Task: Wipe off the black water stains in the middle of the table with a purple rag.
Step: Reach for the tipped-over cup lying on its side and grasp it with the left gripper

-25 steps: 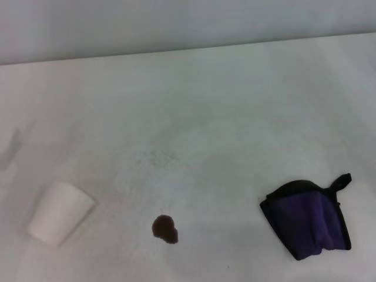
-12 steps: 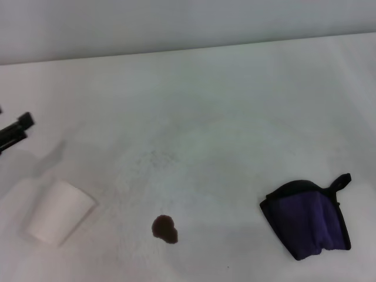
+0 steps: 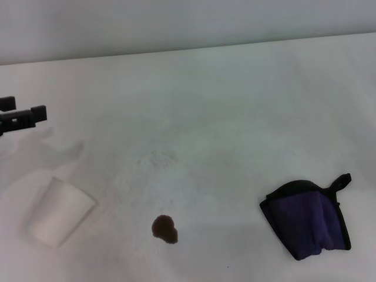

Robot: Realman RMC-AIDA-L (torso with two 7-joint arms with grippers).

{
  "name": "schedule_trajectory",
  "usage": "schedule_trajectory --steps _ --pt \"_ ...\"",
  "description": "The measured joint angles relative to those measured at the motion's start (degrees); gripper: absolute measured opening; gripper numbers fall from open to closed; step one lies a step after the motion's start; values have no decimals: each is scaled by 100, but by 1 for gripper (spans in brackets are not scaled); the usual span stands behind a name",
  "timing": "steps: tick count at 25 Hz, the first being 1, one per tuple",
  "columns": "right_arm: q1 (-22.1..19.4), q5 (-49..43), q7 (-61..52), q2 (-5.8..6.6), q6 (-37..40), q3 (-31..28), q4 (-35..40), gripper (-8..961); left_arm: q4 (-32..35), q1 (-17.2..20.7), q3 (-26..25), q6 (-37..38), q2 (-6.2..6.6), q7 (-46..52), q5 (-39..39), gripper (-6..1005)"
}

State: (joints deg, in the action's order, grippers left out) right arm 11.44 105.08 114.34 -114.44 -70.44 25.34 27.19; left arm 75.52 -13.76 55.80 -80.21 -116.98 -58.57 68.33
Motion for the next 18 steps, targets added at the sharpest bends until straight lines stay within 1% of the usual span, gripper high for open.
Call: schedule_trajectory --steps 1,3,6,7,8,11,13,14,15,16,18 --pt "0 1 2 0 0 -24 -28 857 175 -106 0 -214 62 309 -231 893" --pt "-4 3 3 -3 0 -40 -61 857 411 -387 -5 -711 226 854 -687 893" --pt "4 4 4 -9 0 -44 -132 857 361 -850 -32 -1506 485 1445 -1151 892" --pt "19 4 5 -11 -1 -44 -169 857 304 -996 -77 -1765 551 1587 -1277 892" --pt "43 5 6 -15 -1 -45 -206 857 250 -1134 -152 -2064 590 1691 -1432 892" --pt "115 4 28 -25 -12 -46 -316 858 209 -1395 -435 -2677 587 1824 -1928 892" --pt "135 5 58 -27 -18 -47 -380 858 195 -1533 -495 -2899 562 1890 -2380 893" --pt "140 4 70 -28 -22 -46 -405 857 195 -1533 -495 -2899 562 1890 -2380 893" --pt "139 4 76 -28 -22 -47 -427 857 180 -1598 -490 -2966 529 1899 -2636 893" --pt "140 4 81 -27 -23 -48 -441 857 148 -1692 -447 -2999 415 1845 -3187 893" --pt "139 4 91 -27 -23 -47 -477 857 127 -1714 -414 -2968 342 1772 -3432 892"
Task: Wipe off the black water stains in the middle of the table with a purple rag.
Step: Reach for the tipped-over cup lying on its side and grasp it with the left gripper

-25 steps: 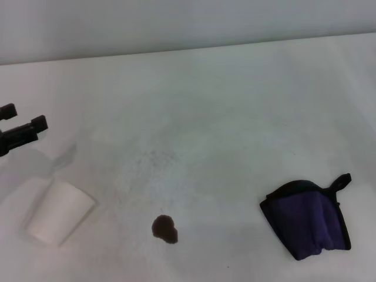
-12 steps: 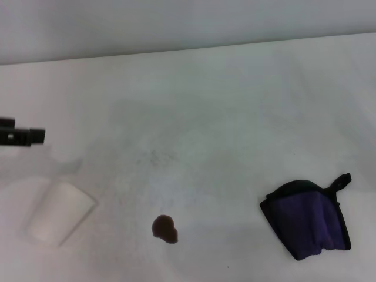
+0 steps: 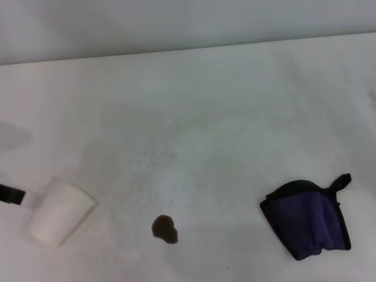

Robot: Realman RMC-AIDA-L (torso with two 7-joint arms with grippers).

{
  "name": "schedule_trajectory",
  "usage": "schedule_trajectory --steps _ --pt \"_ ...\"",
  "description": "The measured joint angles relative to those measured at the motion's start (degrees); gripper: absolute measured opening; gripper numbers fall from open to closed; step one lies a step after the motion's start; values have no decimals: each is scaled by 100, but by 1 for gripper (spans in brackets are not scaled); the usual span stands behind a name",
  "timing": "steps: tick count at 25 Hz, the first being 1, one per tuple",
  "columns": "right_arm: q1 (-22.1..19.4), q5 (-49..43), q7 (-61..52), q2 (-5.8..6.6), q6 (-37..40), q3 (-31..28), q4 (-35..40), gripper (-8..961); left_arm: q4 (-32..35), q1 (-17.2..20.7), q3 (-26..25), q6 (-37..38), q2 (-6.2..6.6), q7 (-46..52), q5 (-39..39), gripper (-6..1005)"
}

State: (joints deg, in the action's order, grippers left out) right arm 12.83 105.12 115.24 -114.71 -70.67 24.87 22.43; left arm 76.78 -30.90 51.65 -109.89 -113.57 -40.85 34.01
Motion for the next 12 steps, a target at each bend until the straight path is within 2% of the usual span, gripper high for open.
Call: schedule_trajectory --steps 6,12 --pt "0 0 48 1 -4 0 -27 857 -331 -11 199 515 -247 -316 -298 893" --pt "0 -1 50 1 -9 -5 -28 858 -1001 -99 678 991 -385 -506 -489 892"
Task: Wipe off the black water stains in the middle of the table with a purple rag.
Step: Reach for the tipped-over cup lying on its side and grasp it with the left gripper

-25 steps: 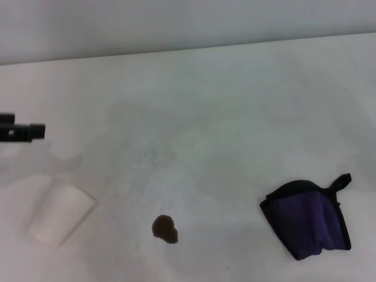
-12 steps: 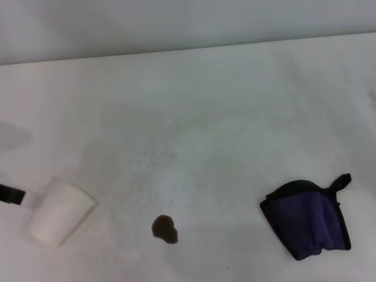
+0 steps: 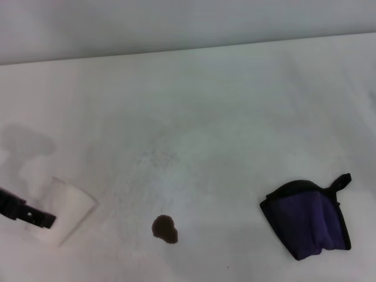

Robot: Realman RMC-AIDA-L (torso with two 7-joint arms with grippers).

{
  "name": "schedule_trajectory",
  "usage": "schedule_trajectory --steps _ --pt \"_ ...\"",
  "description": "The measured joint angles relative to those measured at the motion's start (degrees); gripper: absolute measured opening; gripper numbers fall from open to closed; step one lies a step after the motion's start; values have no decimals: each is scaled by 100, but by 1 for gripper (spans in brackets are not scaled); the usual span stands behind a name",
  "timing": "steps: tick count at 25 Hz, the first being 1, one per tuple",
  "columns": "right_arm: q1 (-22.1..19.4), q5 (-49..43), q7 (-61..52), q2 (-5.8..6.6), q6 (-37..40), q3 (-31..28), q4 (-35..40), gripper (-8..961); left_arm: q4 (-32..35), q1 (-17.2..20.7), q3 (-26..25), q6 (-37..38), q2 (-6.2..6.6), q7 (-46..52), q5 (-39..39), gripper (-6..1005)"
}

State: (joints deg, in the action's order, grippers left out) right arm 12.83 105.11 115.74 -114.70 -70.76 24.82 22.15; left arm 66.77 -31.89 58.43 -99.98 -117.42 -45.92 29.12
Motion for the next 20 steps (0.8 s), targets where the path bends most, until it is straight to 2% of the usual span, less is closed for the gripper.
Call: schedule_trajectory --steps 11,20 --pt "-6 0 9 0 61 -30 17 858 -178 -114 198 449 -85 -68 -182 890" --pt "21 0 92 0 180 -31 6 858 -247 -120 816 960 -89 -199 -198 889"
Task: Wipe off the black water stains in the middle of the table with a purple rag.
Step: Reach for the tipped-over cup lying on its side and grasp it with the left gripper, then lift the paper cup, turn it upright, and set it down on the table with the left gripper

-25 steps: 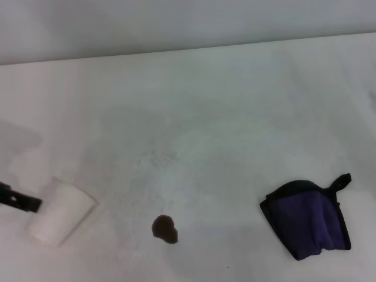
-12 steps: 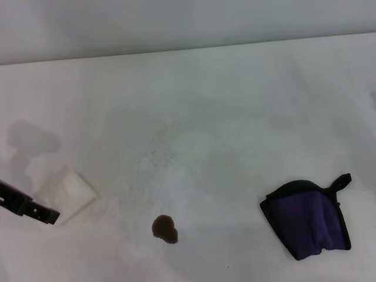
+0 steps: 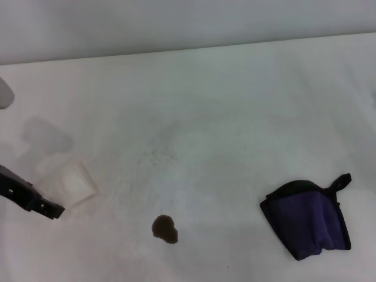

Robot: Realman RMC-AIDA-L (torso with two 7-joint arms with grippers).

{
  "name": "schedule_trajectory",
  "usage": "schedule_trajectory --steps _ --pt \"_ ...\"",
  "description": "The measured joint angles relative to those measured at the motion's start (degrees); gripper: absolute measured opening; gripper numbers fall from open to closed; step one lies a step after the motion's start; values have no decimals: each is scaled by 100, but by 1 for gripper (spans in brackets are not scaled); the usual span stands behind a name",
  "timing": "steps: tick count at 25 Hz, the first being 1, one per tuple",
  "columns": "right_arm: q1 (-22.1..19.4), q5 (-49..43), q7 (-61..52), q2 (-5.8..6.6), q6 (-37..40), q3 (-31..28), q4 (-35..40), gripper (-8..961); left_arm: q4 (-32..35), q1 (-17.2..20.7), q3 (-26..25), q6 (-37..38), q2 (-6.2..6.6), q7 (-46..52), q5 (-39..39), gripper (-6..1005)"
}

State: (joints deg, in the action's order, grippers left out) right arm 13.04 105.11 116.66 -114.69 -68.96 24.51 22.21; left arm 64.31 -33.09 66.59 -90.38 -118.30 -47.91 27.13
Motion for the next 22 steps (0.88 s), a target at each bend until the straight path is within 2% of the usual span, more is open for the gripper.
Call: schedule_trajectory --steps 19,22 --pt "52 0 69 0 148 -8 -122 857 -187 -237 161 411 -6 -249 -139 872" --pt "64 0 78 0 150 7 -128 857 -172 -237 161 497 -10 -249 -139 799"
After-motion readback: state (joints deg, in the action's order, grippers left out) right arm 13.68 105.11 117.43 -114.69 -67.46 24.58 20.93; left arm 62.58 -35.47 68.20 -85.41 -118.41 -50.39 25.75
